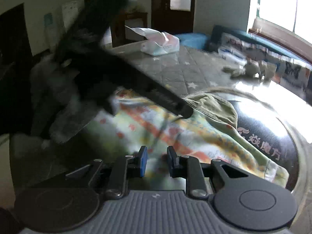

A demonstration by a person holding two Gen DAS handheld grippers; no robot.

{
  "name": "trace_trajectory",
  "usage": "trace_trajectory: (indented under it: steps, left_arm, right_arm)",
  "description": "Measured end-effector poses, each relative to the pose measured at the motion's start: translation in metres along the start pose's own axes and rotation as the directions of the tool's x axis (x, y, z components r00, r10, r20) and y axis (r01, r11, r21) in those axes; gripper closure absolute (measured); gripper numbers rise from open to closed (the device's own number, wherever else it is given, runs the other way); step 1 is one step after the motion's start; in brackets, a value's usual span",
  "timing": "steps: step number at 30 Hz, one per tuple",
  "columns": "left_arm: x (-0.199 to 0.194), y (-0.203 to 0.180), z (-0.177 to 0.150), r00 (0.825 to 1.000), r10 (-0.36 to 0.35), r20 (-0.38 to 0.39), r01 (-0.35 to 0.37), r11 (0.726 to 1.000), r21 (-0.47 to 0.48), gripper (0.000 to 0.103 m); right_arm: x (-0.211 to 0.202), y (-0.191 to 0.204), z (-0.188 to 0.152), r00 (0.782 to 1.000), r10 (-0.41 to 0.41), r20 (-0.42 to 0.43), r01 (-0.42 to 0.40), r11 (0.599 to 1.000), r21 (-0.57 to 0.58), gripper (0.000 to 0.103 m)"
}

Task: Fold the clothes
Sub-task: 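Pat the folded shirt flat with both grippers open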

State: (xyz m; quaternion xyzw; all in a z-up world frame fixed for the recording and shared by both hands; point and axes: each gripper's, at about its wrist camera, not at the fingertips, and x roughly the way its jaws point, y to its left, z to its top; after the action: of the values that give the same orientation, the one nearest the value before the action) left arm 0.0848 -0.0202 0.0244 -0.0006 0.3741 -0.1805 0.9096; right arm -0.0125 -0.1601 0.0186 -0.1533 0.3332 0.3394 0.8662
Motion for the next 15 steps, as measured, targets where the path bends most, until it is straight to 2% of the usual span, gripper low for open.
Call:
trace_trajectory:
  steps: [3, 8, 13, 15]
  left_arm:
    - [-0.001, 0.000, -0.002, 1.000, 0.013, 0.012, -0.013, 1.000, 0.002, 0.061]
    - [-0.021, 0.001, -0.007, 0.999, 0.018, 0.044, -0.018, 1.000, -0.007, 0.061]
    - [-0.055, -0.006, -0.024, 0.995, -0.021, 0.099, 0.020, 1.000, 0.013, 0.061]
    - [-0.065, -0.011, -0.033, 0.993, -0.040, 0.111, 0.037, 0.999, 0.026, 0.061]
  right_arm:
    - [-0.010, 0.010, -0.009, 1.000, -0.012, 0.016, 0.012, 1.000, -0.016, 0.080]
    - [-0.027, 0.004, -0.011, 0.999, 0.036, 0.018, -0.037, 0.998, 0.051, 0.080]
    - [-0.043, -0.007, -0.011, 0.996, 0.009, 0.086, -0.021, 0.991, 0.132, 0.080]
    - [-0.039, -0.013, -0.015, 0.997, -0.009, 0.078, -0.004, 0.986, 0.165, 0.080]
